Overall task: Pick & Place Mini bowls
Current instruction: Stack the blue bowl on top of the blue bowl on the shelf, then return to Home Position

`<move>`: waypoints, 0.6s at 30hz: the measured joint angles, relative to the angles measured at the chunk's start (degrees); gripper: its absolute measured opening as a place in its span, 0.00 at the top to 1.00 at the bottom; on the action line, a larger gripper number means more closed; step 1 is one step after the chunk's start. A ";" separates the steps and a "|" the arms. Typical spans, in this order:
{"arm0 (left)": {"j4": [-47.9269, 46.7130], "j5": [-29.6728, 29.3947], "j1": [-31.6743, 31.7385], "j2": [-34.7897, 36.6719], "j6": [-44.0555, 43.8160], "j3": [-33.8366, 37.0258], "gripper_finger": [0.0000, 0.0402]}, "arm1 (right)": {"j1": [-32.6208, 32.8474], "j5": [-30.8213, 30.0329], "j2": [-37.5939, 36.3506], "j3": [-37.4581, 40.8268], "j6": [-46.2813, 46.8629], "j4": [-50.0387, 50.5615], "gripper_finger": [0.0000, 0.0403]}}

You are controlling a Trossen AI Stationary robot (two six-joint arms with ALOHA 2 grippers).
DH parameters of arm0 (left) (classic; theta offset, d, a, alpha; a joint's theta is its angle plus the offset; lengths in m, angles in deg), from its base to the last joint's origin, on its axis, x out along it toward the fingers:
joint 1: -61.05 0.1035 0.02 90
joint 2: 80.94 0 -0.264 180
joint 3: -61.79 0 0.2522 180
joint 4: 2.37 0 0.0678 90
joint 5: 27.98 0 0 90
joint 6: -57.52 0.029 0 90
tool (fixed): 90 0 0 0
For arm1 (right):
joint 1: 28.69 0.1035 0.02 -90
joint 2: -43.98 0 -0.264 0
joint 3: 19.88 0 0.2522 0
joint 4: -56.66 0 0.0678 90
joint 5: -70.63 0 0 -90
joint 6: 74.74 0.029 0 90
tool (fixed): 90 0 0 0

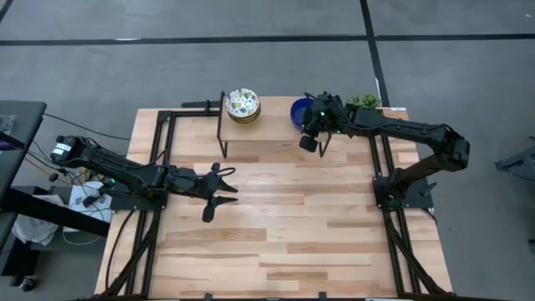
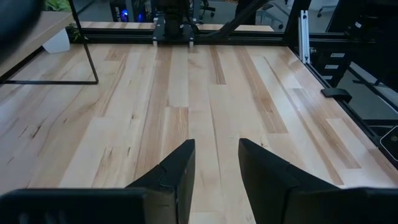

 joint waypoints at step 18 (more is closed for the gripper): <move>0.19 -0.02 0.00 0.00 0.00 0.00 0.70 | 2.26 -4.36 -4.39 -0.02 -0.24 -0.44 0.77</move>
